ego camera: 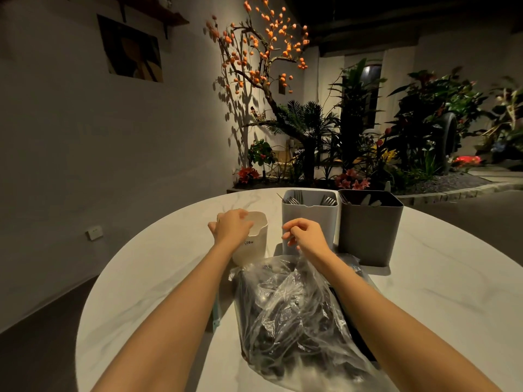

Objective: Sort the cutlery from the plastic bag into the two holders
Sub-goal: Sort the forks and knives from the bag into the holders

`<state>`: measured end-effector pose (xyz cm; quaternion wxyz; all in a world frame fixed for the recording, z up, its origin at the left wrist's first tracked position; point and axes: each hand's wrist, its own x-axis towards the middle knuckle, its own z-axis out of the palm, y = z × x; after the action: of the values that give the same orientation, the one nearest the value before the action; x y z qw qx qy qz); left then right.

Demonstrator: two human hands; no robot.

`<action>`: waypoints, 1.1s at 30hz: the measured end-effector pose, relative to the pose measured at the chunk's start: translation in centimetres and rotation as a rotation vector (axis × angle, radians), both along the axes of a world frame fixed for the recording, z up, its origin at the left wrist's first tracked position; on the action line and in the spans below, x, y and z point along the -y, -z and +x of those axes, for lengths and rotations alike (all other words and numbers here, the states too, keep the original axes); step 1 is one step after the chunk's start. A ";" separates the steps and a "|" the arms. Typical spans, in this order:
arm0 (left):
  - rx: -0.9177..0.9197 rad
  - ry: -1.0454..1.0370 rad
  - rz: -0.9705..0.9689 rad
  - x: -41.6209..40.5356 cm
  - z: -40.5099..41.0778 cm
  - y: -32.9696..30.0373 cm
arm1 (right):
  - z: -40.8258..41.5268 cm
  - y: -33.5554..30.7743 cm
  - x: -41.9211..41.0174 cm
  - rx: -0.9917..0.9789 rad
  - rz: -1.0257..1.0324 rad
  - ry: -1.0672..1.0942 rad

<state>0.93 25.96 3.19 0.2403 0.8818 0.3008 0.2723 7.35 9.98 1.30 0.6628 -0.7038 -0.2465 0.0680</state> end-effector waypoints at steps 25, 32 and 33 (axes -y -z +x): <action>0.327 0.533 -0.202 14.3 -2.6 -1.1 | -4.9 -2.7 9.2 0.135 0.193 0.151; 0.290 0.553 -0.106 15.3 -4.6 0.9 | -6.8 -0.6 11.4 0.144 0.083 0.131; 0.304 0.567 -0.070 15.3 -5.0 1.4 | -6.9 0.0 11.7 0.158 0.050 0.128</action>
<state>-4.10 10.67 1.80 0.3790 0.8709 0.0129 0.3126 0.41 -1.75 1.35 0.6615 -0.7046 -0.2542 -0.0363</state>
